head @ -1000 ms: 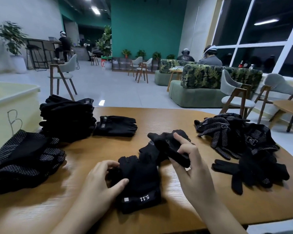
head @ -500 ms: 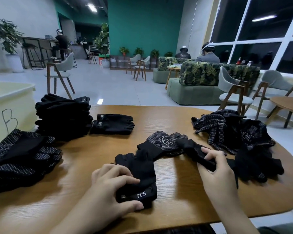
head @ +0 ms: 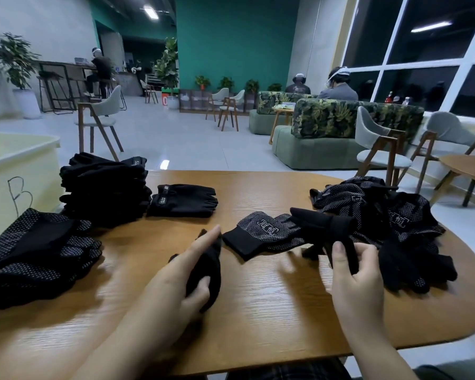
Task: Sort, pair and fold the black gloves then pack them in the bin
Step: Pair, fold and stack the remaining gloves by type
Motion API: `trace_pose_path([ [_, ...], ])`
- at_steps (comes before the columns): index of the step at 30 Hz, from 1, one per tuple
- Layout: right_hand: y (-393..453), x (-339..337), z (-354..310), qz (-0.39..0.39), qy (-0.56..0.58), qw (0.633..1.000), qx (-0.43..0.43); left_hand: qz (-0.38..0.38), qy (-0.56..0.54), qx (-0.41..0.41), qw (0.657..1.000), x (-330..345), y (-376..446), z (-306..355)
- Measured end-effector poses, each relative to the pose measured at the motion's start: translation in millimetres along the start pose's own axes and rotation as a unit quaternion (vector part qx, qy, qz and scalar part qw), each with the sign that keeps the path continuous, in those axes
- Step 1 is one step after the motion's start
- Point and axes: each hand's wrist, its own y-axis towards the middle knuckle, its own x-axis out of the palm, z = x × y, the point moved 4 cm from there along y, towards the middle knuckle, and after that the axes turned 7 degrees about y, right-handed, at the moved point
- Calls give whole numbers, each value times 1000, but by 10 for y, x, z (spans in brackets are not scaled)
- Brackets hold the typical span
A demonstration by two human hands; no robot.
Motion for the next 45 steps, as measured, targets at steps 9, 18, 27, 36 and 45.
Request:
trace_pose_path([
  [9, -136, 73, -159, -42, -2, 989, -140, 40, -28, -173, 984, -49, -249, -331],
  [18, -235, 348, -312, -126, 1, 956, -265, 35, 86, -113, 989, -293, -148, -339],
  [27, -353, 447, -264, -200, -42, 941, -270, -56, -57, 59, 995, 294, 375, 368],
  [36, 305, 454, 88, -386, -301, 867, -89, -117, -53, 109, 986, 402, 163, 160],
  [45, 527, 825, 167, -470, -342, 800, -148, -147, -27, 84, 985, 492, 155, -46],
])
